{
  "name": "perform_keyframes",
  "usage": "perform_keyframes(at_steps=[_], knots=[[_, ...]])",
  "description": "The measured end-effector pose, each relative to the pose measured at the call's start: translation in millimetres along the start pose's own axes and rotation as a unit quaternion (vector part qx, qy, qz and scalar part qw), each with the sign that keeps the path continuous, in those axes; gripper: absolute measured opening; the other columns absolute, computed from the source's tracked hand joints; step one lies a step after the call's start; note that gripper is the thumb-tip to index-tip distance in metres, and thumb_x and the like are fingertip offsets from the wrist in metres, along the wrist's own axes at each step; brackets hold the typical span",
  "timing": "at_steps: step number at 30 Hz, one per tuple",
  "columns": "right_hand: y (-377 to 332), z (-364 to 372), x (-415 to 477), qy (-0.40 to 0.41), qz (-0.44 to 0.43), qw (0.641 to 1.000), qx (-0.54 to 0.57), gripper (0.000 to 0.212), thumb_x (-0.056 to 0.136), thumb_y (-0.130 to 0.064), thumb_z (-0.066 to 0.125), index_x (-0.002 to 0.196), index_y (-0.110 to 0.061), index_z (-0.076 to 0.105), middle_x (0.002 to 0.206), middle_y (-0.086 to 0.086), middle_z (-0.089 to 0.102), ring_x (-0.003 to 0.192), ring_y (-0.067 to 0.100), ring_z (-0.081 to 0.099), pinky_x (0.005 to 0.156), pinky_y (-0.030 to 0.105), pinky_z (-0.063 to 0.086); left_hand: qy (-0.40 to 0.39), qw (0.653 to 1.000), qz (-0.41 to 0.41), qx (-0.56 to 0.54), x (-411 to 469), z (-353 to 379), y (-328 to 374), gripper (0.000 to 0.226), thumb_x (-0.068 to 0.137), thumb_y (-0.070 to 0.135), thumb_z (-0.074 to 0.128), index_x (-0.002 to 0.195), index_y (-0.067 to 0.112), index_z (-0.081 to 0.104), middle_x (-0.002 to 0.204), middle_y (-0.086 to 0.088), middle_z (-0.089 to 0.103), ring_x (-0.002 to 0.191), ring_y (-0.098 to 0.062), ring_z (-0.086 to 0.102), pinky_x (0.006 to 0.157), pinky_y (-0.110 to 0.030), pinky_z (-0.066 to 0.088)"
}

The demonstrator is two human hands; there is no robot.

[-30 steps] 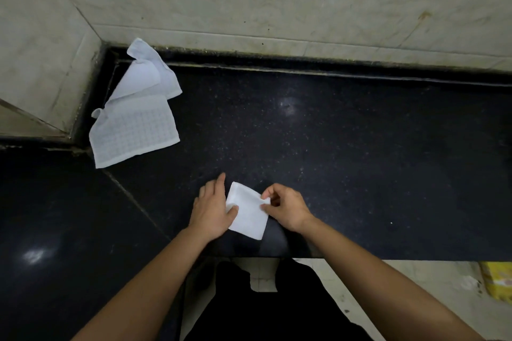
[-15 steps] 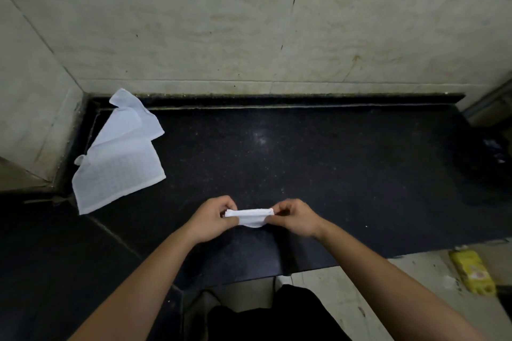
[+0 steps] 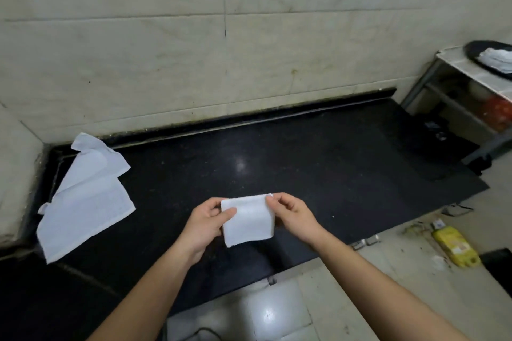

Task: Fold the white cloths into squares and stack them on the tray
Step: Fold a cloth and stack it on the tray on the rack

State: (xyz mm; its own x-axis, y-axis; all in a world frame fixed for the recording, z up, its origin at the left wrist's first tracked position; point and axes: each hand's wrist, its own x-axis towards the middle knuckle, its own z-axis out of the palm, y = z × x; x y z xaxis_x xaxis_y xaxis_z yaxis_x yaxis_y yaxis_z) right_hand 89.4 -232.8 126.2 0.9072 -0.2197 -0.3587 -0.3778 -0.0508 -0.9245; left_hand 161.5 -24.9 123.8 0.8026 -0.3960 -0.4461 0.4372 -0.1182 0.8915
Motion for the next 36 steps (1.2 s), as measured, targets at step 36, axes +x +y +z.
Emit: perform_keyframes(at_steps=[36], knots=[[107.5,-668.8,-158.8,0.253,-0.016,0.958,0.132,0.042,0.095,-0.001,0.059,0.132,-0.021,0.052,0.092,0.008,0.066,0.079,0.012,0.069,0.058,0.029,0.056,-0.305,0.945,0.058,0.101,102.0,715.0,36.6,0.063,0.085,-0.013,0.062,0.133,0.025,0.049,0.111,-0.010,0.072,0.091,-0.019,0.069,0.061,-0.028,0.053]])
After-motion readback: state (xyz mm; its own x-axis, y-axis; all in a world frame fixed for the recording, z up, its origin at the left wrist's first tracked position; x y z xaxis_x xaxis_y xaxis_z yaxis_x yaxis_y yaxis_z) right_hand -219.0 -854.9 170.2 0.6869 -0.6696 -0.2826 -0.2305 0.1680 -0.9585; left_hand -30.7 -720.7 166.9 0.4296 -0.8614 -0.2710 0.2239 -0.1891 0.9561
